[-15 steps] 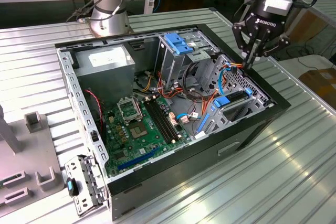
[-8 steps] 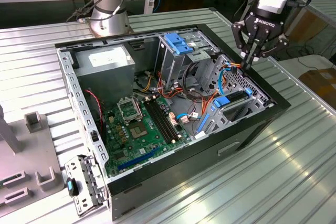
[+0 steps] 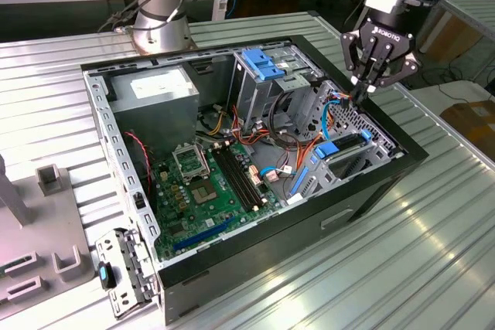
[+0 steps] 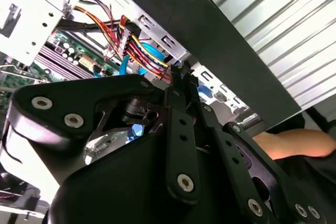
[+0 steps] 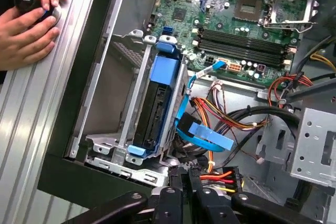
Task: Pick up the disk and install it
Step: 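Insert the first disk wire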
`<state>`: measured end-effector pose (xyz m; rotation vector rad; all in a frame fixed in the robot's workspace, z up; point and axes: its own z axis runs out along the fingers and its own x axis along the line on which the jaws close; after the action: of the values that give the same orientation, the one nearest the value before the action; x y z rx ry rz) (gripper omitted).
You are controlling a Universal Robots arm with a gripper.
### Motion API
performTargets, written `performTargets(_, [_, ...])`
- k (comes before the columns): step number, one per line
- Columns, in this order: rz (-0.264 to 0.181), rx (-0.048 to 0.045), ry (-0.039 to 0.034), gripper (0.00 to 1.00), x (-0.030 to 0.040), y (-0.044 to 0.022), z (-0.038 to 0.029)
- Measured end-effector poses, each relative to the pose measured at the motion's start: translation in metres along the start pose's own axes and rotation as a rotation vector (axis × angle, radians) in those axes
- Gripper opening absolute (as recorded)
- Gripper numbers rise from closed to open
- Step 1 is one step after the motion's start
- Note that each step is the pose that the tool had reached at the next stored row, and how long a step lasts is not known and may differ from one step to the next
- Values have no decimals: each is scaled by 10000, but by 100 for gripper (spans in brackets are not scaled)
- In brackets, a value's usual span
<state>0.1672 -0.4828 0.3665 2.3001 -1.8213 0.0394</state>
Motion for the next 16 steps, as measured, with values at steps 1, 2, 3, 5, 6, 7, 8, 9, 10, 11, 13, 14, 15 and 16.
performTargets(1, [13,-2,-4,17,48,15,21])
performTargets(2, [13,-2,-5,17,90,27,32])
performTargets(3, [18,-2,-8,17,102,32,38])
performTargets(5, [88,-13,-15,17,103,34,43])
performTargets(6, [166,-25,-25,17,103,35,47])
performTargets(7, [250,-38,-39,17,102,35,53])
performTargets(8, [372,-57,-58,17,100,34,63])
performTargets(9, [489,-74,-74,17,98,33,76])
performTargets(10, [548,-83,-81,17,96,42,87])
performTargets(11, [550,-84,-84,17,103,51,91])
performTargets(13, [545,-75,-120,17,131,79,103])
performTargets(14, [542,-70,-147,17,144,90,107])
performTargets(15, [538,-61,-188,17,167,108,115])
performTargets(16, [535,-56,-209,17,196,127,122])
